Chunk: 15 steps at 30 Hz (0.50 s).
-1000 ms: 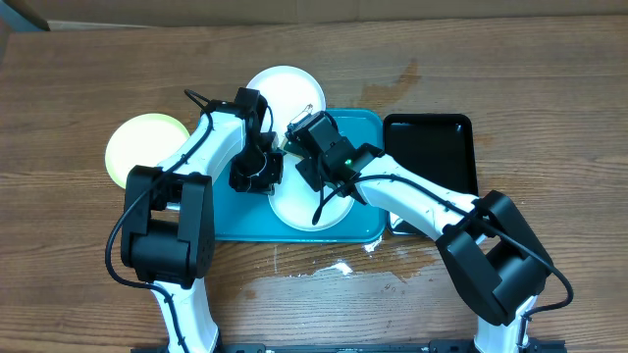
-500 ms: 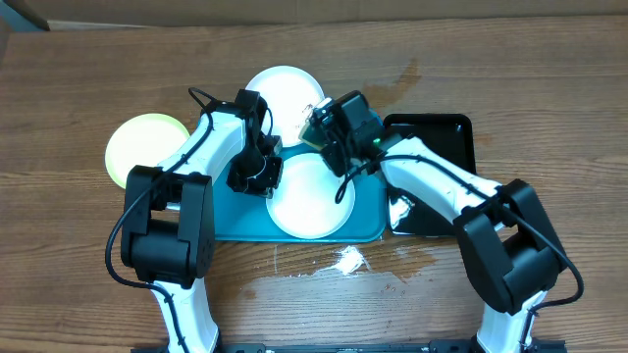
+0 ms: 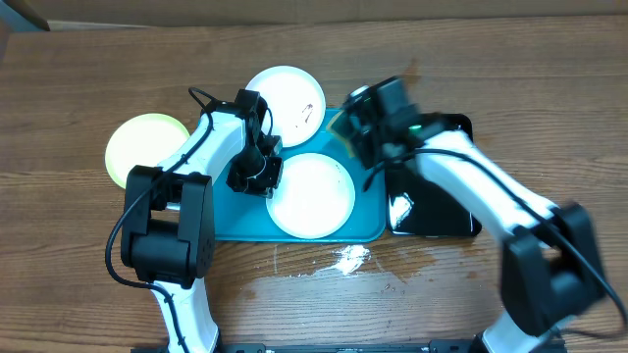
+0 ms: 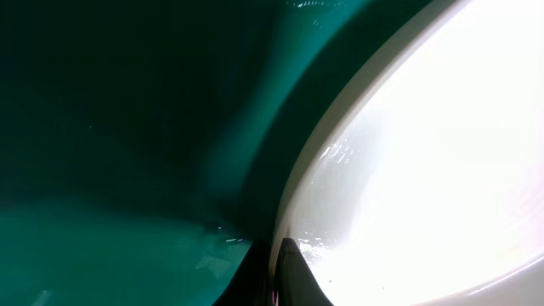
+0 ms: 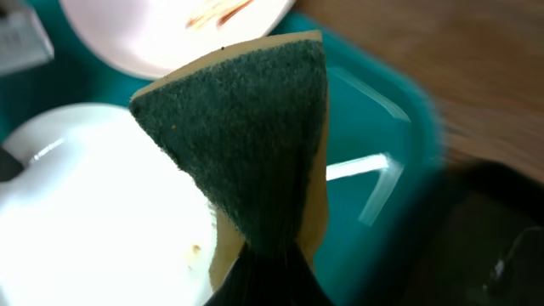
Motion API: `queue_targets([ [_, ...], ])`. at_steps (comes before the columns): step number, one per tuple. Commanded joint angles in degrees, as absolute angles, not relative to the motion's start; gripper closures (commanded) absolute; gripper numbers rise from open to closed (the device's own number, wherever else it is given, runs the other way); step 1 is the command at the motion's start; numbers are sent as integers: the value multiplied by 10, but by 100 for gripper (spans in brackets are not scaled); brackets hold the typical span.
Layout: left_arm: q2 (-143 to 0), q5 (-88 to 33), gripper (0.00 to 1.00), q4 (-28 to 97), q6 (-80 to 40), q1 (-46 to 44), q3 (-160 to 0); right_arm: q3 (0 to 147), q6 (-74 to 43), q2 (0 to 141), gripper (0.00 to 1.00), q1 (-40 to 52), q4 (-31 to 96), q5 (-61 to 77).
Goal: Clean dirty plates on tray and stack at the side
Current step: 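Return the sponge with the right gripper to the black tray, then rinse the sponge in the black tray's water with the right gripper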
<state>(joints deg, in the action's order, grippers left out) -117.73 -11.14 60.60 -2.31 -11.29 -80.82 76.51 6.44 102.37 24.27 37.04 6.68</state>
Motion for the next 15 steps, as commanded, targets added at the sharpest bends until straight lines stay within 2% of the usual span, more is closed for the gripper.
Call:
queue_targets([
  [1, -1176, -86, 96, 608, 0, -118, -800, 769, 4, 967, 96, 201, 414, 61],
  [6, -1176, -86, 96, 608, 0, -118, -800, 766, -79, 983, 96, 134, 511, 42],
  [10, -1176, -86, 96, 609, 0, -118, -800, 742, -93, 1005, 95, 112, 524, 42],
  [14, -1176, -85, 96, 610, 15, -118, -800, 722, -93, 1020, 78, 111, 518, 41],
  [15, -1176, -85, 96, 610, 21, -118, -800, 722, -93, 1022, 70, 111, 518, 41],
])
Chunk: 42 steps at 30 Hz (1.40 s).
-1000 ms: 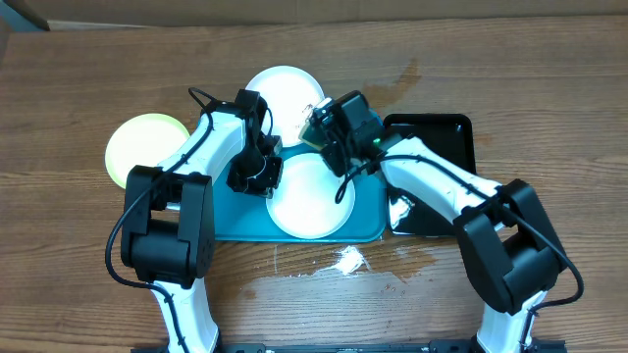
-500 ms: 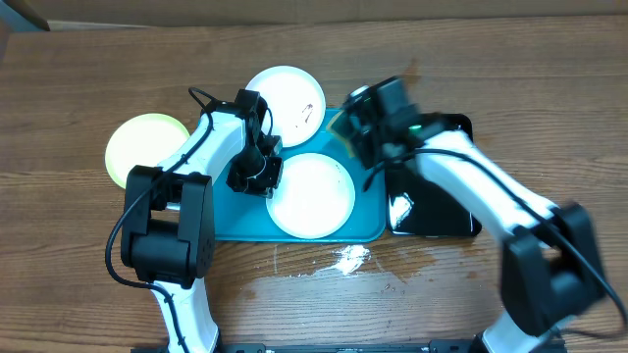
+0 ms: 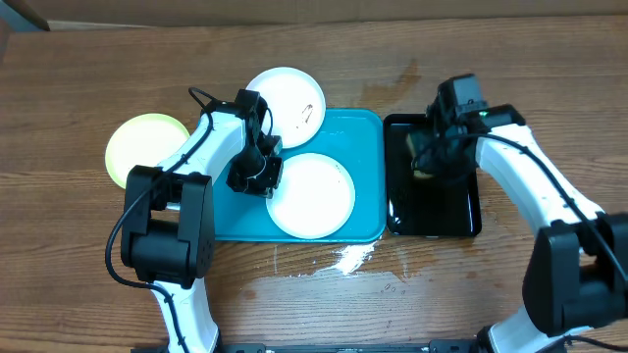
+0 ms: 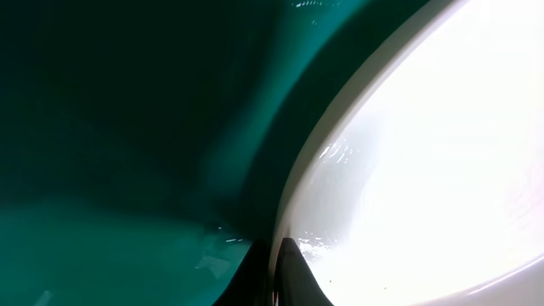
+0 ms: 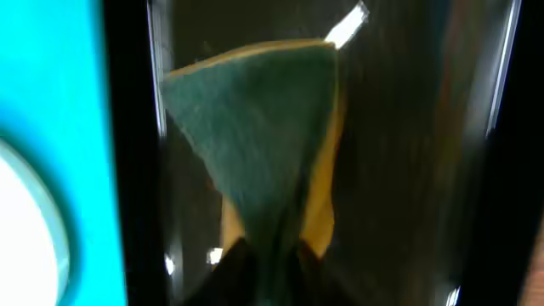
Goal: Clean dirty plates on tray and stack at the side
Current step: 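Rinse the sponge in the black tray's water with the right gripper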
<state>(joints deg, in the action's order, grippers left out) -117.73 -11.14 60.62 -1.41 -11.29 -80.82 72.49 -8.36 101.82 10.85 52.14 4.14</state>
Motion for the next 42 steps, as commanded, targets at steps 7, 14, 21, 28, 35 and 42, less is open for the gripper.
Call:
queue_targets([
  [7, -1176, -87, 44, 623, 37, -118, -802, 722, -101, 1022, 46, 107, 514, 20],
  [14, -1176, -116, 45, 663, 13, -118, -805, 722, -101, 1022, 42, 107, 513, 20],
  [21, -1176, -136, 61, 677, 8, -125, -803, 704, -101, 1023, 39, 107, 507, 6],
  [28, -1176, -136, 96, 668, -6, -141, -803, 664, -101, 1023, 29, 108, 484, 16],
  [35, -1176, -132, 96, 697, 1, -143, -835, 663, -101, 1022, 27, 107, 490, 16],
  [42, -1176, -132, 96, 759, 2, -143, -917, 710, -107, 1022, 27, 108, 546, 17],
])
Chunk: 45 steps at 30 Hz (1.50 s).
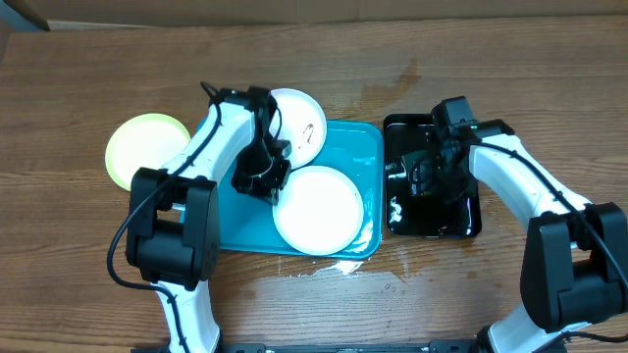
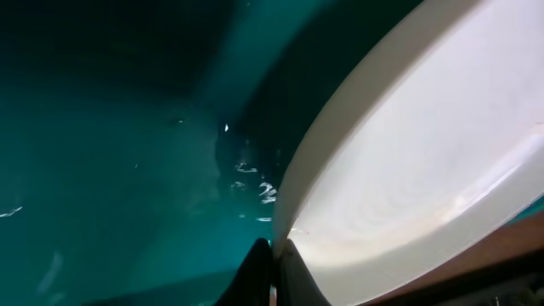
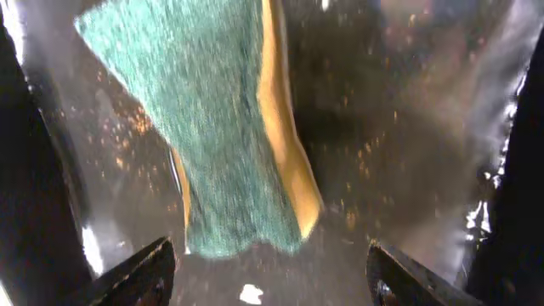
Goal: Clean dirty plates on tray and stack at the side
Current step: 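Rinse the sponge in the black tray's water with the right gripper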
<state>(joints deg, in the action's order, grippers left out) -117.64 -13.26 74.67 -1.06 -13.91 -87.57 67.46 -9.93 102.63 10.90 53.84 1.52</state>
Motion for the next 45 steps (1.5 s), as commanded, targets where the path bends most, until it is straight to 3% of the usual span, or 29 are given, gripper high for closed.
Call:
queue_targets([
  [1, -1176, -131, 96, 764, 2, -143, -927, 714, -108, 1022, 27, 107, 552, 20],
  [7, -1176, -128, 96, 759, 2, -143, -952, 714, -107, 1022, 22, 109, 544, 52],
  [21, -1176, -99, 96, 749, 0, -143, -952, 606, -106, 1023, 25, 109, 381, 50],
  [23, -1176, -99, 96, 749, 0, -143, -952, 590, -105, 1023, 34, 109, 353, 50],
  [26, -1176, -99, 96, 750, 0, -143, -952, 589, -105, 1022, 55, 109, 347, 50],
  [29, -1176, -99, 96, 750, 0, -143, -952, 602, -105, 1022, 84, 109, 357, 50],
  [31, -1176, -99, 96, 749, 0, -143, -952, 623, -105, 1021, 89, 108, 392, 50],
  [32, -1176, -99, 96, 749, 0, -143, -952, 636, -105, 1021, 88, 109, 410, 50],
  [33, -1176, -99, 96, 749, 0, -143, -952, 647, -105, 1021, 78, 109, 425, 50],
  [35, -1176, -99, 96, 749, 0, -143, -952, 663, -105, 1021, 44, 109, 439, 50],
  [37, -1176, -99, 96, 749, 0, -143, -952, 664, -105, 1021, 22, 109, 430, 50],
  [42, -1176, -99, 96, 750, 0, -143, -952, 642, -105, 1023, 21, 109, 376, 26],
  [45, -1176, -99, 96, 750, 0, -143, -952, 616, -105, 1023, 27, 109, 345, 27],
])
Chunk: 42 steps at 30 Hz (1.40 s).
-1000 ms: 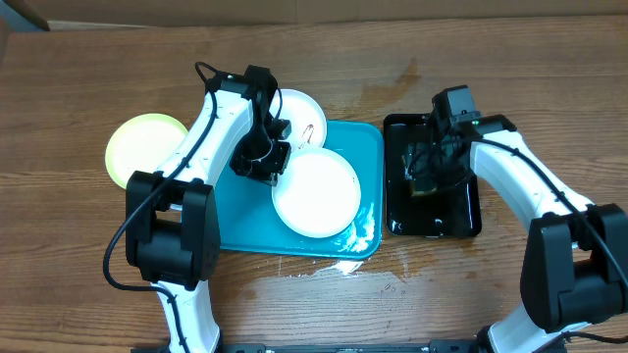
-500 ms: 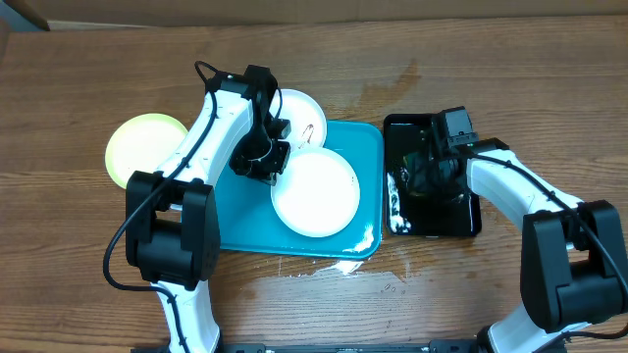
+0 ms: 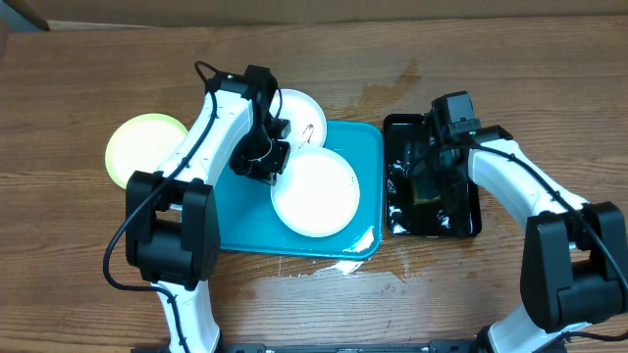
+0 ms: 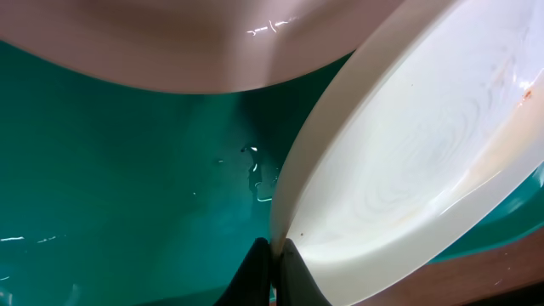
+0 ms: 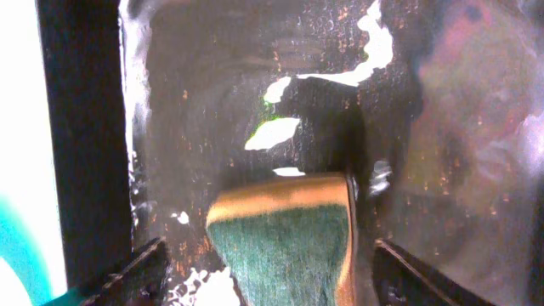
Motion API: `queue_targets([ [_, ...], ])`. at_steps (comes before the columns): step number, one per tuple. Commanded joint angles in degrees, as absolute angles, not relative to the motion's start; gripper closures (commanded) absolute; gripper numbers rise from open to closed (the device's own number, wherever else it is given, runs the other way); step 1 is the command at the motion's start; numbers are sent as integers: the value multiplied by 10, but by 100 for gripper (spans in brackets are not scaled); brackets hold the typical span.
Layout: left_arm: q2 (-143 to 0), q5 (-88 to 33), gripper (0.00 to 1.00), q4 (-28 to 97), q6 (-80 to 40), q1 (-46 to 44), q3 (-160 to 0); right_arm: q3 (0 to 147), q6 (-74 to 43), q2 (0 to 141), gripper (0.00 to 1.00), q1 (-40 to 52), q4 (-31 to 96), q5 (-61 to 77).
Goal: Clean dirty plates on tray and stack at the side
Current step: 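Rinse the sponge in the black tray's water with the right gripper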
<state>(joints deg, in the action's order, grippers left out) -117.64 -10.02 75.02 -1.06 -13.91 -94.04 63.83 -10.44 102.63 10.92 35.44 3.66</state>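
My left gripper is shut on the left rim of a white plate, held tilted over the teal tray. A second white plate with reddish marks lies at the tray's top left corner. A yellow-green plate sits on the table left of the tray. My right gripper stands open over the black tray, with the green and yellow sponge lying between its spread fingers in wet water.
Spilled water lies on the wooden table just below the teal tray's front edge. The black tray's bottom is wet with specks and white glints.
My left gripper has shifted the white plate slightly up and right on the tray; the other white plate now shows above it. The sponge lies nearer between my open right fingers.
My left gripper stayed shut on the white plate's rim throughout. My right gripper held the sponge over the teal tray, then over the black tray, then stood open with the sponge lying in the black tray. The plate has since been tilted and shifted.
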Motion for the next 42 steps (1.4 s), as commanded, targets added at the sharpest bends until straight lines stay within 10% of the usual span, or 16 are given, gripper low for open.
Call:
queue_targets([
  [1, -1176, -99, 96, 750, 0, -143, -952, 609, -105, 1023, 28, 110, 338, 27],
  [4, -1176, -99, 96, 749, 0, -143, -952, 587, -105, 1023, 30, 112, 318, 27],
  [8, -1176, -99, 96, 749, 0, -143, -952, 566, -105, 1023, 82, 112, 287, 25],
  [12, -1176, -99, 96, 750, 0, -143, -952, 589, -105, 1021, 35, 111, 318, 27],
  [20, -1176, -99, 96, 747, 0, -143, -952, 602, -115, 1021, 24, 111, 397, 27],
  [25, -1176, -99, 96, 748, 0, -143, -952, 592, -123, 1022, 38, 111, 388, 27],
  [32, -1176, -99, 96, 749, 0, -143, -952, 621, -123, 1018, 92, 108, 408, 27],
  [42, -1176, -127, 96, 740, 0, -143, -952, 773, -123, 982, 96, 104, 550, 27],
])
